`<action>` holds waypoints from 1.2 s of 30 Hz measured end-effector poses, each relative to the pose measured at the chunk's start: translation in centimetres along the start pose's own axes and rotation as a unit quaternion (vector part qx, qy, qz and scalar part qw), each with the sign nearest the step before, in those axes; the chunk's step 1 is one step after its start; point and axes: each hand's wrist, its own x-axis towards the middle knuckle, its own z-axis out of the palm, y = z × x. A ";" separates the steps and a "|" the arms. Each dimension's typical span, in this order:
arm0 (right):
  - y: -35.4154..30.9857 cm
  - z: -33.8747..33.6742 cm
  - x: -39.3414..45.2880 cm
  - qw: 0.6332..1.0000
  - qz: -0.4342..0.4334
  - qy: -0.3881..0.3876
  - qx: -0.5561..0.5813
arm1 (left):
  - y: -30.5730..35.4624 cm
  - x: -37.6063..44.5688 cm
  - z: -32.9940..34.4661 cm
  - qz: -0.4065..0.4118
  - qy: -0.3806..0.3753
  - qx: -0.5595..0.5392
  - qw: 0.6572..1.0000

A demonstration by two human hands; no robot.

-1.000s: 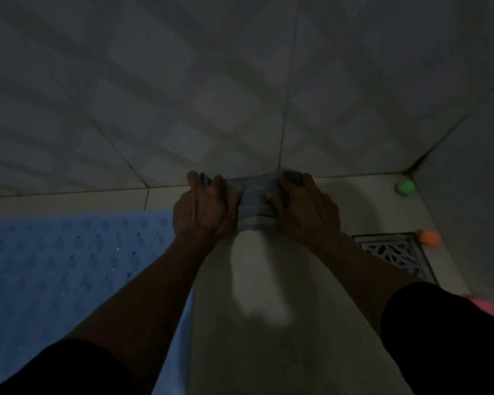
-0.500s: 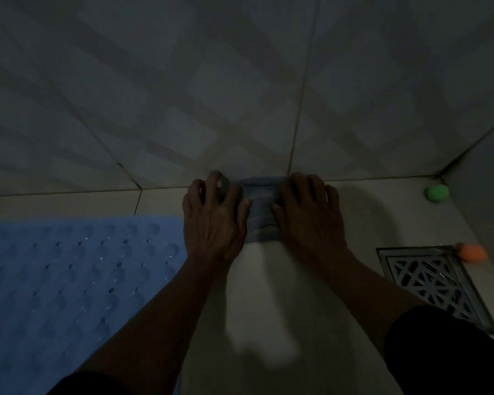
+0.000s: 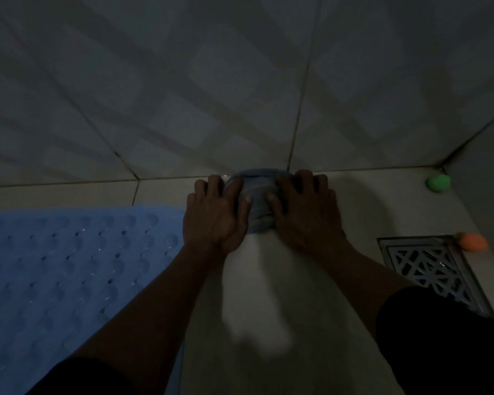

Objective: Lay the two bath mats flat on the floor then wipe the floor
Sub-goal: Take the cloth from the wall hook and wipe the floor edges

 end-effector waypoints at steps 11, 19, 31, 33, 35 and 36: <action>-0.7 -0.7 -3.2 1.000 -0.007 -0.004 0.029 | 0.5 -3.0 -0.4 0.010 0.017 -0.004 1.000; -0.9 -0.8 -5.6 0.998 0.013 -0.022 0.050 | 1.0 -5.7 -1.1 0.003 0.012 -0.004 1.000; -1.4 -1.1 -10.0 0.999 0.005 -0.021 0.032 | 2.2 -10.5 -2.1 -0.016 -0.007 0.020 1.000; -1.4 -1.3 -10.8 0.999 0.005 -0.025 0.030 | 2.4 -11.3 -2.4 -0.016 -0.004 0.018 1.000; -1.5 -1.4 -11.5 0.999 0.002 -0.028 0.030 | 2.7 -12.1 -2.8 -0.024 -0.011 0.020 0.999; -1.5 -1.5 -11.9 0.999 0.001 -0.026 0.030 | 2.8 -12.4 -2.9 -0.029 -0.016 0.017 0.999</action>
